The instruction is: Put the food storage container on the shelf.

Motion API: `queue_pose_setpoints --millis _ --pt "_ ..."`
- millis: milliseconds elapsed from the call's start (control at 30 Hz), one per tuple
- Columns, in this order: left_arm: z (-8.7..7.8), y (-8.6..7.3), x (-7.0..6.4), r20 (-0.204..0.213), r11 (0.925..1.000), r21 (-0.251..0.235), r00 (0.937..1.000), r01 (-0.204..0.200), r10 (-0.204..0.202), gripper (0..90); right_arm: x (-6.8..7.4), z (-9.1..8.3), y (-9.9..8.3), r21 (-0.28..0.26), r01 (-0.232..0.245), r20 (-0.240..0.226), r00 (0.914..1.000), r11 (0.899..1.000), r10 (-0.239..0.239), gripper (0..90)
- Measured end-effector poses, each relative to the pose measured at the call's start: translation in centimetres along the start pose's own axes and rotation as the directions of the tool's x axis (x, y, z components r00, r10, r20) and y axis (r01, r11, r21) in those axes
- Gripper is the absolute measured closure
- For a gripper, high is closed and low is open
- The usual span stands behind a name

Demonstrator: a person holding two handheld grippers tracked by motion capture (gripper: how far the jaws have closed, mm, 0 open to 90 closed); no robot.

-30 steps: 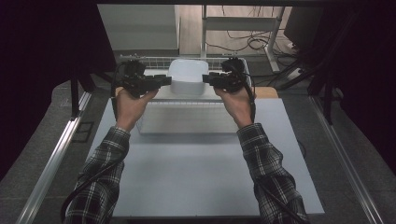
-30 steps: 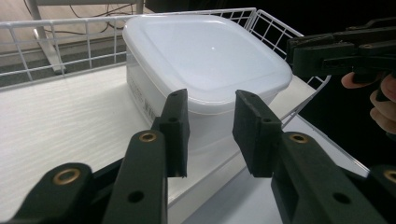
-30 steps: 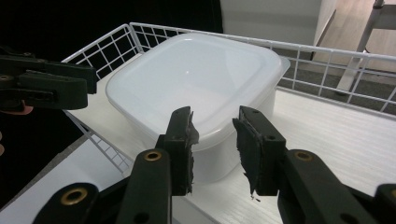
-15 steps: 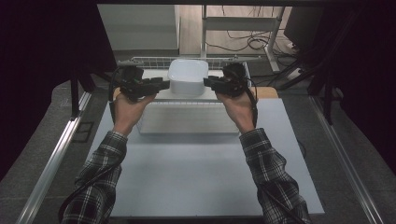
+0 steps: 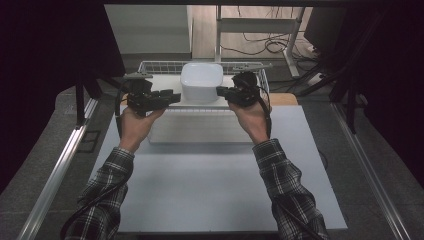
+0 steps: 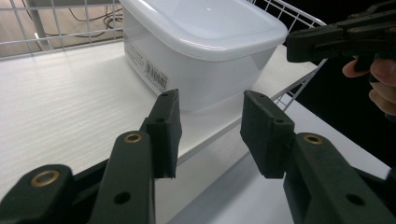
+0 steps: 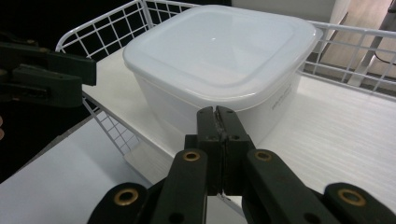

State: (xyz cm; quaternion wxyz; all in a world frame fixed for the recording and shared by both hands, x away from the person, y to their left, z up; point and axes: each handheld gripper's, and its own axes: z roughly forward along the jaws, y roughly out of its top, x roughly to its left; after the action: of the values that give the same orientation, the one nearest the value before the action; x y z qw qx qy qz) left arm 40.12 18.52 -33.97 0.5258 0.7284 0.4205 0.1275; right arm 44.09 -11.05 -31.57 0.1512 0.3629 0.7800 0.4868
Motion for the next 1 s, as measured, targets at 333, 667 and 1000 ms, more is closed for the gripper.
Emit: queue_pose_setpoints --millis 333,667,1000 --pt "-0.3 -1.3 -1.2 0.025 0.9996 0.004 0.9993 -0.029 0.029 53.4 0.7 -1.1 -1.5 -0.006 0.028 -0.025 0.9993 1.0 -0.028 78.9" --pt "-0.4 -3.4 -2.4 0.031 0.9972 0.024 0.997 -0.071 0.07 39.2 1.1 -2.0 -3.9 -0.004 0.049 -0.057 0.9971 0.999 -0.049 54.8" --pt "-0.3 -5.3 -3.5 0.042 0.9926 0.049 0.9931 -0.111 0.109 17.2 1.5 -2.4 -5.6 -0.003 0.087 -0.062 0.9942 0.996 -0.087 33.8"
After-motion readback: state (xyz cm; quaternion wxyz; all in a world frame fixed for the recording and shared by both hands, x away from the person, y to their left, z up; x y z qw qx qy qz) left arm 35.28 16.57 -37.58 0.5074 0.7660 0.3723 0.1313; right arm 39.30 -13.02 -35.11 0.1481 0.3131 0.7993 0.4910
